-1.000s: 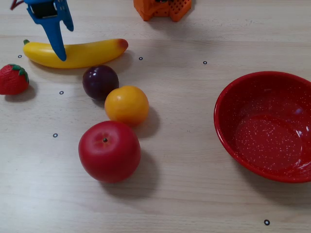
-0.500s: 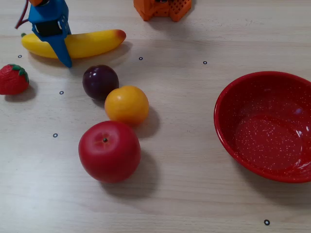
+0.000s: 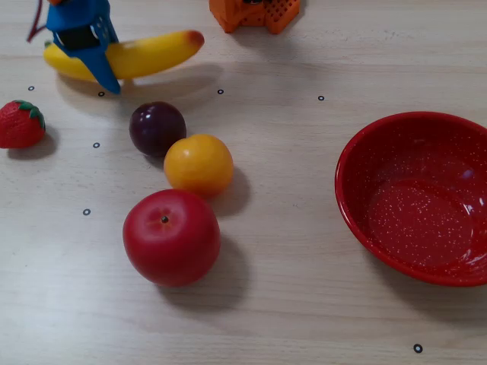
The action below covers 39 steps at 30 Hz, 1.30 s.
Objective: Put the banana in the red bowl.
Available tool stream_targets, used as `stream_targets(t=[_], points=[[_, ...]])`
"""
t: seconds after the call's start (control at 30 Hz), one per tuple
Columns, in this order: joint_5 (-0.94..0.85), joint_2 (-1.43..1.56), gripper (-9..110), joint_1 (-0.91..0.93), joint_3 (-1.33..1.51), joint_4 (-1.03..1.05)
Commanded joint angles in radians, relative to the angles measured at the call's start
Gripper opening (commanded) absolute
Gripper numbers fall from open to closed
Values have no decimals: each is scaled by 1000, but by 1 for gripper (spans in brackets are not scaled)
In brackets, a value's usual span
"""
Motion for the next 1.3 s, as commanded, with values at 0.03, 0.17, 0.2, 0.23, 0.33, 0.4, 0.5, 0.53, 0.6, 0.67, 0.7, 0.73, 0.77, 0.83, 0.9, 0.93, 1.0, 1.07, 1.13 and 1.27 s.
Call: stream_targets(t=[0.03,0.17,0.2,0.23,0.33,0.4,0.5,0.53,0.6,0.67,0.7,0.73,0.77,0.83,0.9,0.93,1.0,1.07,1.13,1.27], points=[[-72,183,0,-3,-255,187],[-103,213,0,-5,-436,333],[-104,221,0,-3,-488,370],[-126,236,0,5,-526,388],[-195,281,0,61,-577,388],[-259,293,0,126,-603,388],[-402,296,0,261,-635,371],[-454,296,0,313,-646,356],[-557,298,0,428,-658,305],[-652,291,0,552,-684,258],[-690,288,0,611,-699,244],[-729,275,0,670,-729,247],[-762,259,0,729,-762,259],[-830,232,0,838,-819,268],[-890,201,0,940,-864,267],[-916,184,0,986,-887,265],[-959,152,0,1077,-923,262],[-989,120,0,1155,-953,264],[-1019,83,0,1226,-983,261],[-1055,-6,0,1344,-1055,258]])
